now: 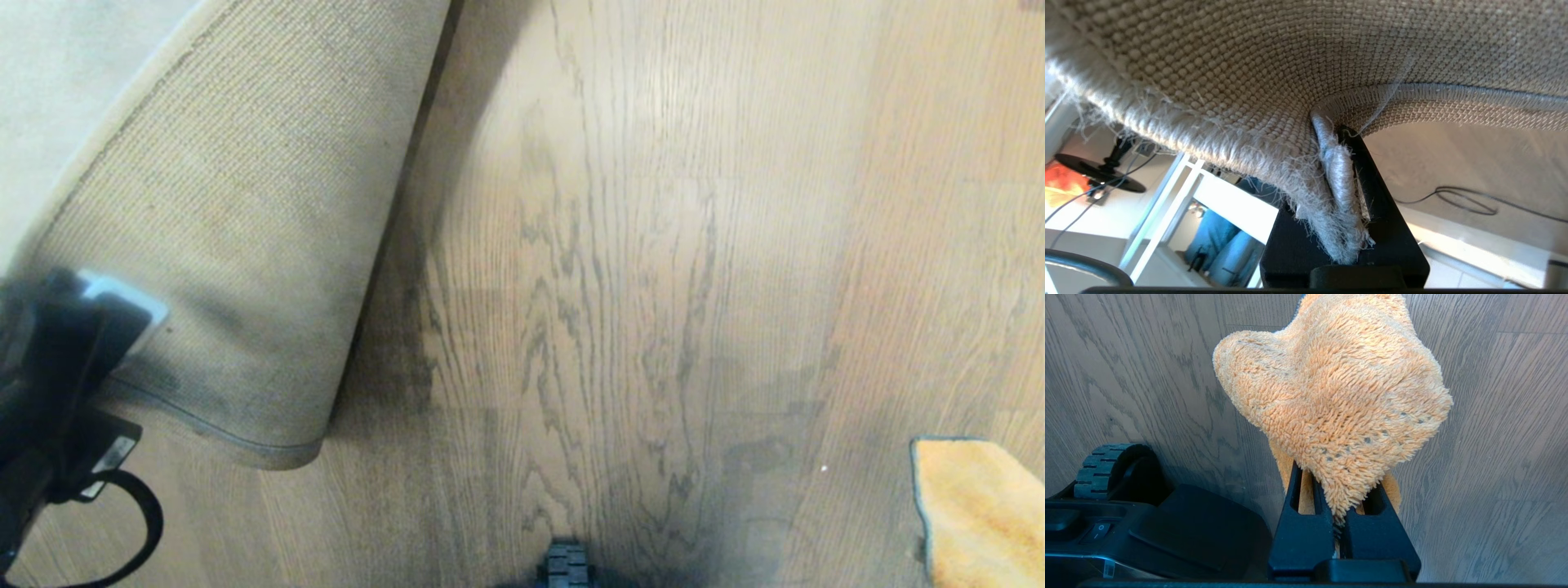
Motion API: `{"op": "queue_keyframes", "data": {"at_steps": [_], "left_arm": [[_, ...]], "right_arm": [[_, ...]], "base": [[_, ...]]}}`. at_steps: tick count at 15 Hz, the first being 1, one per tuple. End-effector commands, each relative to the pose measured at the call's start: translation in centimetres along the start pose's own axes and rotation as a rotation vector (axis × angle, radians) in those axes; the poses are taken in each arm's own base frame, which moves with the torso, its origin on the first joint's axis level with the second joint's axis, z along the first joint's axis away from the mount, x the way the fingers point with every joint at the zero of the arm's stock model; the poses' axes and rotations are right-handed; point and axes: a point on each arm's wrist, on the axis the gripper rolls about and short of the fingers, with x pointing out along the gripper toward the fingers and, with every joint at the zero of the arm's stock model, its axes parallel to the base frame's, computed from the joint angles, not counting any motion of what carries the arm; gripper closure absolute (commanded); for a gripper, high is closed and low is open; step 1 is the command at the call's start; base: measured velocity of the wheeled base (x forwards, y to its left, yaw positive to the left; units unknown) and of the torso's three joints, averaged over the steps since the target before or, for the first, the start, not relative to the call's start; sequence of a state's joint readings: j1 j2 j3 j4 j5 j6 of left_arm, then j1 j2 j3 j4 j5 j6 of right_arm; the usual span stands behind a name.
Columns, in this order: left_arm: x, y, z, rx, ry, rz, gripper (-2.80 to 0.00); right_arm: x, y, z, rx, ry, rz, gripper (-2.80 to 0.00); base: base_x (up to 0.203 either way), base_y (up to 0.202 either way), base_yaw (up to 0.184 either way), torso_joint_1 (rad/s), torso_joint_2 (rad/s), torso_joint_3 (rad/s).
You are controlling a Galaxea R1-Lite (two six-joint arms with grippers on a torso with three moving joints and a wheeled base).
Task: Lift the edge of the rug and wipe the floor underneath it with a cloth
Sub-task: Lay down the carpet
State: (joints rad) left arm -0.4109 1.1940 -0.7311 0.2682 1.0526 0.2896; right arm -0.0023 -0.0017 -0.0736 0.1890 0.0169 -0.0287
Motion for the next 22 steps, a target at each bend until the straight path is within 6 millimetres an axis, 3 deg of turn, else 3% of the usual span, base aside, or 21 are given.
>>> {"op": "queue_keyframes", "data": {"at_steps": [1,12,13,14,22], "left_arm": [[0.05,-0.01,0.24,-0.030,-0.019,0.010,0.00],[0.12,-0.22,0.02,-0.027,-0.019,0.010,0.00],[0.12,-0.22,0.02,-0.027,-0.019,0.010,-2.09],[0.14,-0.25,0.03,-0.026,-0.018,0.010,-2.80],[0.09,0.01,0.61,-0.084,-0.052,0.016,-2.80]], "right_arm": [[0.01,0.00,-0.01,0.000,0.003,0.002,0.00],[0.01,0.00,0.00,0.000,0.003,0.001,0.00],[0.01,0.00,-0.01,0.000,0.003,0.001,0.00],[0.01,0.00,0.01,0.000,0.002,0.000,0.00],[0.01,0.00,0.00,0.000,0.003,0.001,0.00]], "base": [[0.000,0.000,0.000,0.000,0.00,0.000],[0.000,0.000,0.000,0.000,0.00,0.000],[0.000,0.000,0.000,0.000,0.00,0.000],[0.000,0.000,0.000,0.000,0.00,0.000],[0.000,0.000,0.000,0.000,0.00,0.000]]}}
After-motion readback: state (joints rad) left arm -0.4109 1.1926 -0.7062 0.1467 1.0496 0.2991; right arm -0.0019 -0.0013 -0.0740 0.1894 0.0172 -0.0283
